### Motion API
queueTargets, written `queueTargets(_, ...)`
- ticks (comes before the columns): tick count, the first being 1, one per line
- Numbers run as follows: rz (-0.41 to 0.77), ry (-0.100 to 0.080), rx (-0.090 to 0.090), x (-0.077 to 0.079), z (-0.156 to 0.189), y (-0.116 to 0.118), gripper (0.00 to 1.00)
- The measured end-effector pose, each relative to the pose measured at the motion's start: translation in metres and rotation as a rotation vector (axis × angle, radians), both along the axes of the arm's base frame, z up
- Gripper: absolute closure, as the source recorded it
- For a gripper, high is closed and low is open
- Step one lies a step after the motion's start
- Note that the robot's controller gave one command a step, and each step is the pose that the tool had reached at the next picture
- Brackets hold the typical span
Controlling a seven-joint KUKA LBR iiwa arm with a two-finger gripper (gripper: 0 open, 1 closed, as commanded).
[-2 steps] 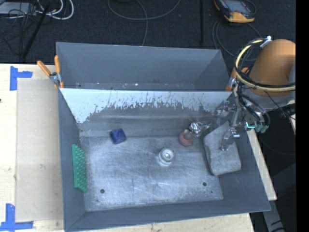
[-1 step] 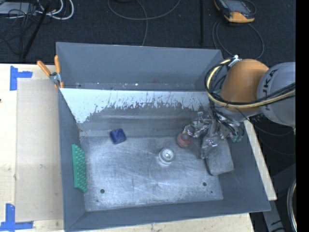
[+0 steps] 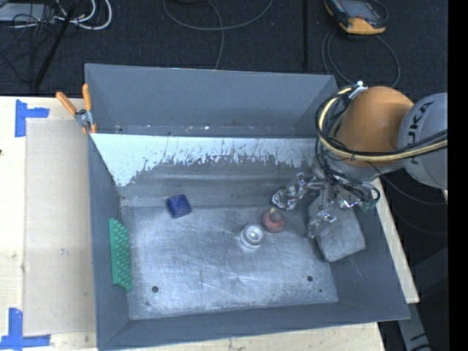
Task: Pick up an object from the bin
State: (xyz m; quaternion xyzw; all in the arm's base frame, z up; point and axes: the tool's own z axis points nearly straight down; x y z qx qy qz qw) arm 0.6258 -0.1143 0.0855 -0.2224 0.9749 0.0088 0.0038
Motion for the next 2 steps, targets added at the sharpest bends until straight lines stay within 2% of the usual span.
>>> queueTargets(1,0.23,0.0,0.009,-0.0005,0.0003,0.0047,0.0)
queueTargets(2,0.34,-0.008,0.0,-0.0006,-0.0009,0.0008,0.0)
